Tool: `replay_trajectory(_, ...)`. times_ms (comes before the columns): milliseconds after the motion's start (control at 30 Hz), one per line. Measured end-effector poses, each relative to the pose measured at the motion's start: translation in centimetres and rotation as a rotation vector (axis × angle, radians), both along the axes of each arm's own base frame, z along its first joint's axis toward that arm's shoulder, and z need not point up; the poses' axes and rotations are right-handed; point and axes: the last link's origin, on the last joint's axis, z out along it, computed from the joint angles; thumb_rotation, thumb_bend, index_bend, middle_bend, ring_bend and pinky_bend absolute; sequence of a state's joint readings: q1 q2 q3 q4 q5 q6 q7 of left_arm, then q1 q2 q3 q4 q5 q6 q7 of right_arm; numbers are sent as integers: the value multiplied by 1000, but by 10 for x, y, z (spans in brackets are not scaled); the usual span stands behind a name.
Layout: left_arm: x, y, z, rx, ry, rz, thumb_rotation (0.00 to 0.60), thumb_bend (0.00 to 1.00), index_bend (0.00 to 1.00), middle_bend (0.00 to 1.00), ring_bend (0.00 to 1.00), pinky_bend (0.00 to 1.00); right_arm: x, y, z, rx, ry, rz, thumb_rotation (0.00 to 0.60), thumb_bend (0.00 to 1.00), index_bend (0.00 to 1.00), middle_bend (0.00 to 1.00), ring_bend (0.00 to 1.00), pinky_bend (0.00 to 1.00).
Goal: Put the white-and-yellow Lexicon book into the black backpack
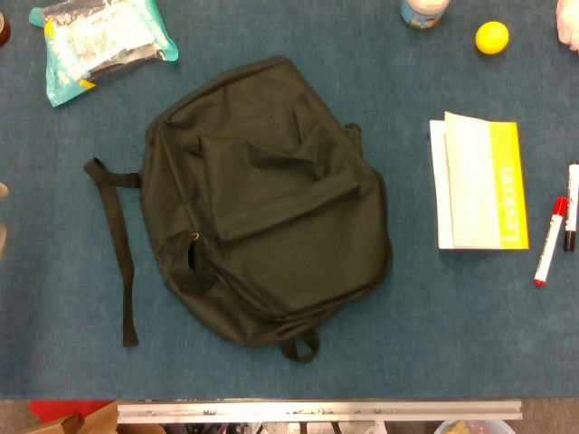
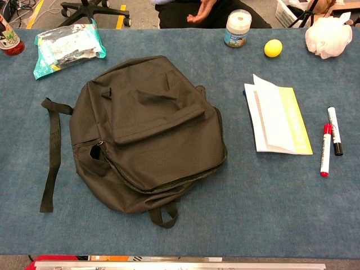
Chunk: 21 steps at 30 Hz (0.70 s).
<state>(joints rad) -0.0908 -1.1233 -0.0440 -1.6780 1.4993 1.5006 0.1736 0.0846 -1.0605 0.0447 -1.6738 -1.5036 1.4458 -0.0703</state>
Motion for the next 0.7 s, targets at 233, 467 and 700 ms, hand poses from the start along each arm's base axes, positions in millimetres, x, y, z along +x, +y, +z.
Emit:
replay_trajectory(233, 1, -2, -1, -9, 1, 3, 600, 316, 379, 342, 338, 292, 1, -2, -2, 15, -1, 6, 600, 97, 275, 371, 235, 353)
replay_trajectory(467, 2, -3, 1, -5, -7, -2, 600, 316, 379, 342, 339, 292, 8, -9, -9, 64, -7, 43, 600, 95, 275, 371, 235, 353)
replay_trajectory(700, 6, -2, -1, -15, -15, -18, 600, 316, 379, 342, 339, 292, 25, -24, -33, 194, -11, 106, 600, 41, 275, 335, 227, 270)
